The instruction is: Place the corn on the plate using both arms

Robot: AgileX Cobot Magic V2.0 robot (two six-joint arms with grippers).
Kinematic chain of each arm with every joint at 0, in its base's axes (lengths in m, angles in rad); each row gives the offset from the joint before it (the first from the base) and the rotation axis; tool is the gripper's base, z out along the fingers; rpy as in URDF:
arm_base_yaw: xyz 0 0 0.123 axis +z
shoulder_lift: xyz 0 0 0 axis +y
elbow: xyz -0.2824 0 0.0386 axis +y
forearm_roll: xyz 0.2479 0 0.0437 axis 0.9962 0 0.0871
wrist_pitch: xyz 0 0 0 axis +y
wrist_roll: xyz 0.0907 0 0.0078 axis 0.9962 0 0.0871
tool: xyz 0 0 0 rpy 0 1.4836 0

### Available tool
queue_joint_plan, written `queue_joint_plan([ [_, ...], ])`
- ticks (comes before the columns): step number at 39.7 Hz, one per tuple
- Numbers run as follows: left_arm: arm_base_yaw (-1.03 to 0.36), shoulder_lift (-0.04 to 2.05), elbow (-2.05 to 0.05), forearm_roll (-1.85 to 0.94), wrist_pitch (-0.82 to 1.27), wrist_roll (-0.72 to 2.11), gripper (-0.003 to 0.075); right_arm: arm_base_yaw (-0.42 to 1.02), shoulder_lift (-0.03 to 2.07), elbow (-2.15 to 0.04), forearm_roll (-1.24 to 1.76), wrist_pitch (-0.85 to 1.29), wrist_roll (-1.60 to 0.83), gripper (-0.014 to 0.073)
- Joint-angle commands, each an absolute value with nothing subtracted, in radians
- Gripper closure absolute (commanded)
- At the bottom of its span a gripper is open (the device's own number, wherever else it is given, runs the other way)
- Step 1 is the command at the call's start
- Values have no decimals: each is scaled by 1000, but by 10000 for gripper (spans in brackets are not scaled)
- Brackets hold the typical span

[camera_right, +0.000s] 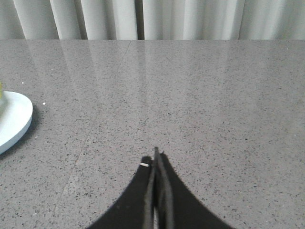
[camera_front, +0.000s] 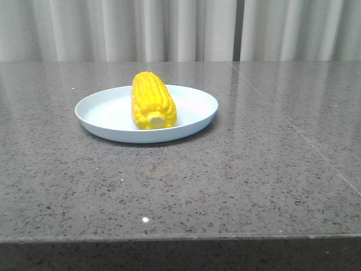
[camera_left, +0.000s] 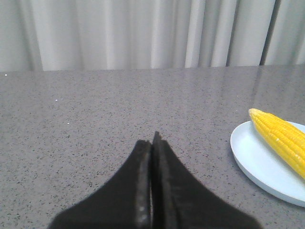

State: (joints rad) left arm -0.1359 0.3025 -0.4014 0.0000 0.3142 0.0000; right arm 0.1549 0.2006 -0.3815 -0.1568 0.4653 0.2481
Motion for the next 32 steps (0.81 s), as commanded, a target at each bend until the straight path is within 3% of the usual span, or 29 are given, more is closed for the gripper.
queue_joint_plan([
  [1, -141, 309, -428, 0, 234, 0, 741, 151, 210, -407, -176, 385, 239, 663],
  [32, -141, 299, -422, 9, 232, 0, 741, 151, 210, -407, -176, 385, 239, 663],
])
